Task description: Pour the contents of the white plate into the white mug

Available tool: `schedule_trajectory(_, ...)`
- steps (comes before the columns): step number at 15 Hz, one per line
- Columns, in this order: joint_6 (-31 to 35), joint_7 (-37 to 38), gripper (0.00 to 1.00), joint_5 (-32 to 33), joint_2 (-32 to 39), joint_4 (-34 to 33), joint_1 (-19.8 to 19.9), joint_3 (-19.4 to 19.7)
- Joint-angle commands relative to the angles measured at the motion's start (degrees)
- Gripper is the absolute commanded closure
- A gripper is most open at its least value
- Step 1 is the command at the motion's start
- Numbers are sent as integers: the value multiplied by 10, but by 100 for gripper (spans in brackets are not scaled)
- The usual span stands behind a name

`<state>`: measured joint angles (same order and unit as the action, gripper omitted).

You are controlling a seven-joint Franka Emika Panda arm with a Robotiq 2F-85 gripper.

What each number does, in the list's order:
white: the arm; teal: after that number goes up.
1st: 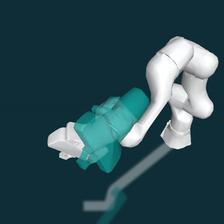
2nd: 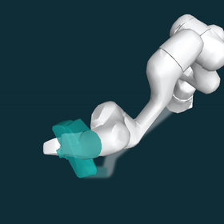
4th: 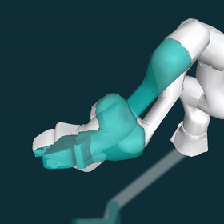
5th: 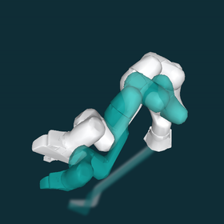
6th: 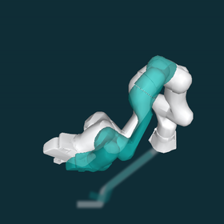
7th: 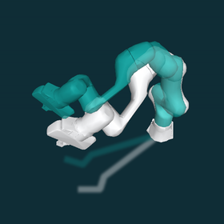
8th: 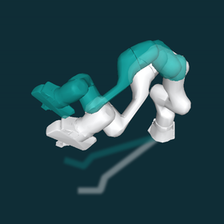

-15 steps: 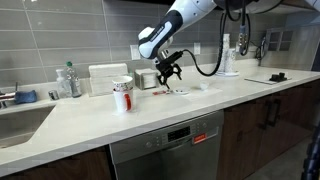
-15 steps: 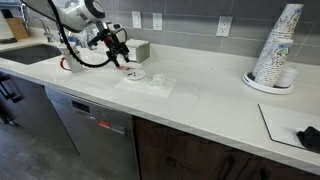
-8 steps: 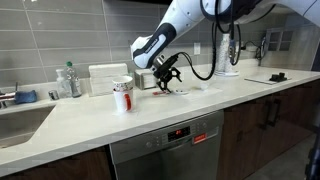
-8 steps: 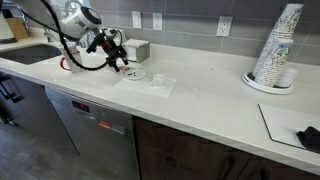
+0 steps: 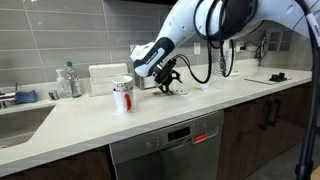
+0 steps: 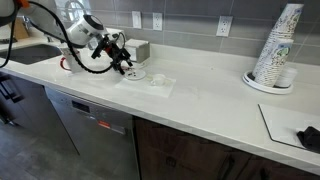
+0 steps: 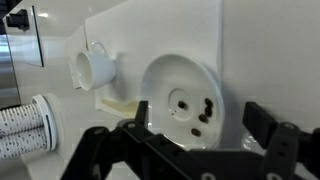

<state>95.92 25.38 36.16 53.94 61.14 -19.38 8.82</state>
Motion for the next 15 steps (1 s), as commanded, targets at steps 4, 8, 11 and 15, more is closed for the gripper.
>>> schedule_trajectory(4,-30,-42,46,15,53,-71,-8,4)
schedule_trajectory(8,-34,-61,71,20,69,-95,-12,7)
schedule_trajectory(11,-35,-74,73,25,78,-106,-15,9)
schedule_trajectory(15,-38,-90,70,28,90,-121,-15,12)
